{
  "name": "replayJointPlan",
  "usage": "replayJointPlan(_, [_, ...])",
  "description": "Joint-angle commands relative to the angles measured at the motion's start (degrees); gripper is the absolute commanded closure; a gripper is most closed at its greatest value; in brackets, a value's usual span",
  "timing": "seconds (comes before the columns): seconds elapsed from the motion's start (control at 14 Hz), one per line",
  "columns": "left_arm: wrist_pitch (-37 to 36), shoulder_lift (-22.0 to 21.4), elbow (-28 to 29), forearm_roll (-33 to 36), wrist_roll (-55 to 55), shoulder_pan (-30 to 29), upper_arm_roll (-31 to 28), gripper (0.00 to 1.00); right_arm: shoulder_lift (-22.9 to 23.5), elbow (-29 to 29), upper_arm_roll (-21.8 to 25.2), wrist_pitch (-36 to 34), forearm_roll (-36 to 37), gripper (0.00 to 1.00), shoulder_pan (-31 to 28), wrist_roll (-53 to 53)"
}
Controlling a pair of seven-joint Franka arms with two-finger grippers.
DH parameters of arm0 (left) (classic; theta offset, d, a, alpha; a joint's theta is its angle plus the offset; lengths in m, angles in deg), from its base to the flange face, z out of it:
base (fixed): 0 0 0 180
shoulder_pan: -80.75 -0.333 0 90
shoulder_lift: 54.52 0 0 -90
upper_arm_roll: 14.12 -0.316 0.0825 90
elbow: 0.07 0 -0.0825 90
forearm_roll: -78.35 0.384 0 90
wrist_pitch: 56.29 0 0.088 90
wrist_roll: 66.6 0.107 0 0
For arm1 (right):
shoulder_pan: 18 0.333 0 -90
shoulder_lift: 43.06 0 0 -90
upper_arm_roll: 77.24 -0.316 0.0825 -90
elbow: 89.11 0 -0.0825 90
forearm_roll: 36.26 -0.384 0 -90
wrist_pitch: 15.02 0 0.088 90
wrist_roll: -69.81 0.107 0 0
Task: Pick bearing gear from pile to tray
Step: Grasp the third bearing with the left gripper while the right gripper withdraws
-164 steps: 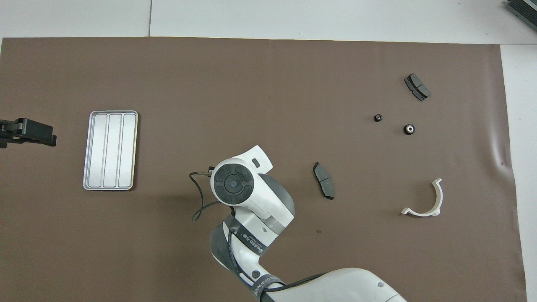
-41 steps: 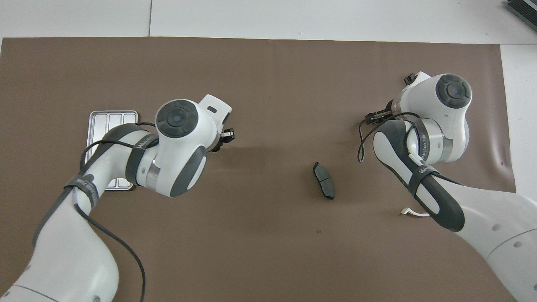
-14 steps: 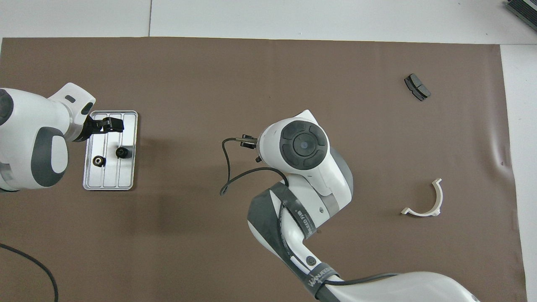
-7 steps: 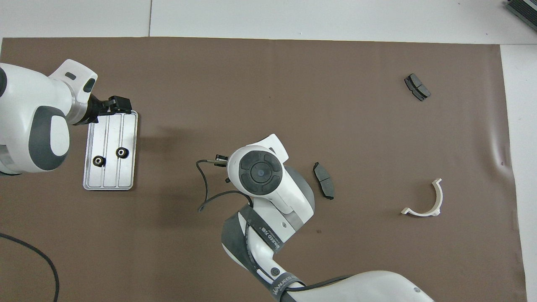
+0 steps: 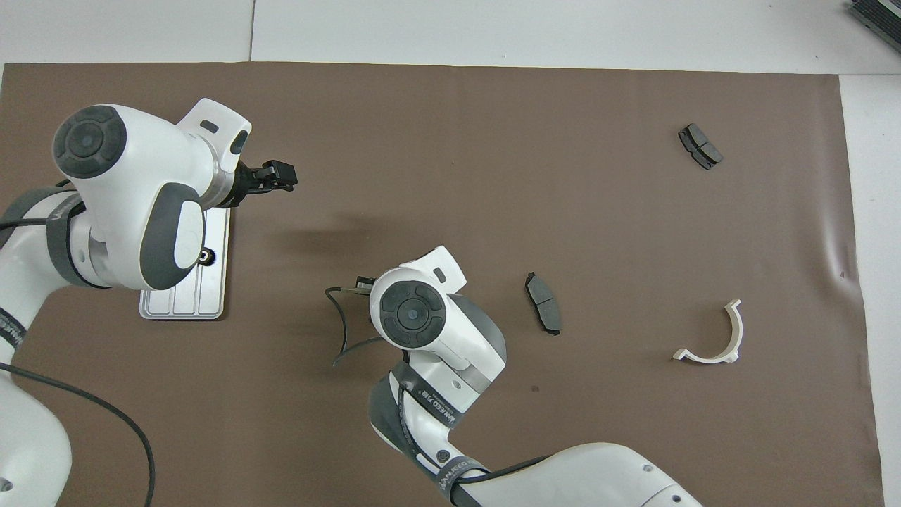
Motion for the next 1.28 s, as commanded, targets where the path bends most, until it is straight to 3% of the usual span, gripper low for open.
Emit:
replayJointPlan(0.0, [-1.33,0.63,-1.05,-0.65,-2.35,3.33,-1.11,0.03,-0.75,-0.86,0.62,0.64,1.78,0.00,0.04,1.20])
replayJointPlan(0.21, [-1.59,1.50,-0.44,1.36,-3.32,7.45,-1.11,0.05,-5.57,-1.04,1.15,-2.15,2.92,0.00,-4.07,0.07])
replayJointPlan(0.57, [-0.89,4.31,0.96,2.07,-8.60,14.84,-1.11,0.22,-14.19,-0.95,1.06,-13.05,2.92,0.00,-13.48,-14.33])
replayJointPlan(1.0, [2.81,3.53,8.52,2.51,-8.60,17.93,-1.11,0.41,-21.57,-0.60,0.80,-21.67,0.82,0.00,-24.64,-27.08])
replayJointPlan(1.21, [2.46,3.18,9.23,2.51,-8.60,18.63,-1.02,0.45,-25.09,-0.25,0.98,-26.24,-3.48,0.00,-30.35,-34.28])
